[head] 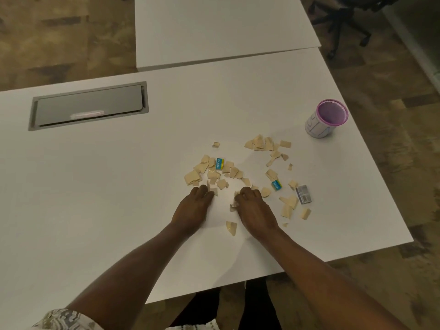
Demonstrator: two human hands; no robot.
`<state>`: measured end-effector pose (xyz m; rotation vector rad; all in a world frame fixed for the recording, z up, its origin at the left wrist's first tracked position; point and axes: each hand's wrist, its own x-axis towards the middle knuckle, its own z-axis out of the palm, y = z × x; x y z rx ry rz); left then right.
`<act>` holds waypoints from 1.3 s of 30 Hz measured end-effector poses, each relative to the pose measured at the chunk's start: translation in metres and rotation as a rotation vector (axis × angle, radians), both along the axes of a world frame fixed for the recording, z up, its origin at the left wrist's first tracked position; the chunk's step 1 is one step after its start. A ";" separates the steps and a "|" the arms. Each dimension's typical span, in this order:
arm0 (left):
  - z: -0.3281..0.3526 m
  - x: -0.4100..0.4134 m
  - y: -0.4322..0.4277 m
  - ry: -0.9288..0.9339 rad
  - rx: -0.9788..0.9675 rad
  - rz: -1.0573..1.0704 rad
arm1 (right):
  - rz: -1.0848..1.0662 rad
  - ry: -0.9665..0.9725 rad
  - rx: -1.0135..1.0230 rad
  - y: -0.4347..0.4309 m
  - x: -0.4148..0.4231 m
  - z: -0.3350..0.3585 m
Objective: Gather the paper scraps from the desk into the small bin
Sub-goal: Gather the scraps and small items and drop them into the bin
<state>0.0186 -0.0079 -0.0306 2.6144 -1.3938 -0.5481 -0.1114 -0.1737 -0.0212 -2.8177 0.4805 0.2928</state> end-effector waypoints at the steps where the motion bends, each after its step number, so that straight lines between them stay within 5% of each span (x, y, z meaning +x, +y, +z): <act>1: 0.001 0.001 -0.002 0.016 -0.024 0.028 | -0.031 -0.026 0.023 -0.001 0.001 0.000; 12: 0.008 0.004 -0.017 0.295 -0.228 0.329 | -0.447 -0.207 0.441 -0.015 0.002 -0.003; 17: 0.015 0.007 -0.026 0.616 -0.348 0.691 | -0.724 -0.272 0.662 -0.021 -0.001 0.002; 21: 0.022 0.007 -0.039 0.903 -0.444 0.858 | -1.055 -0.353 1.054 -0.024 0.002 0.012; 29: 0.044 -0.005 -0.090 1.142 -0.575 0.878 | -1.240 -0.524 1.537 -0.053 0.000 0.036; 39: 0.073 -0.014 -0.199 1.130 -0.605 0.768 | -1.231 -0.749 1.611 -0.157 -0.009 0.067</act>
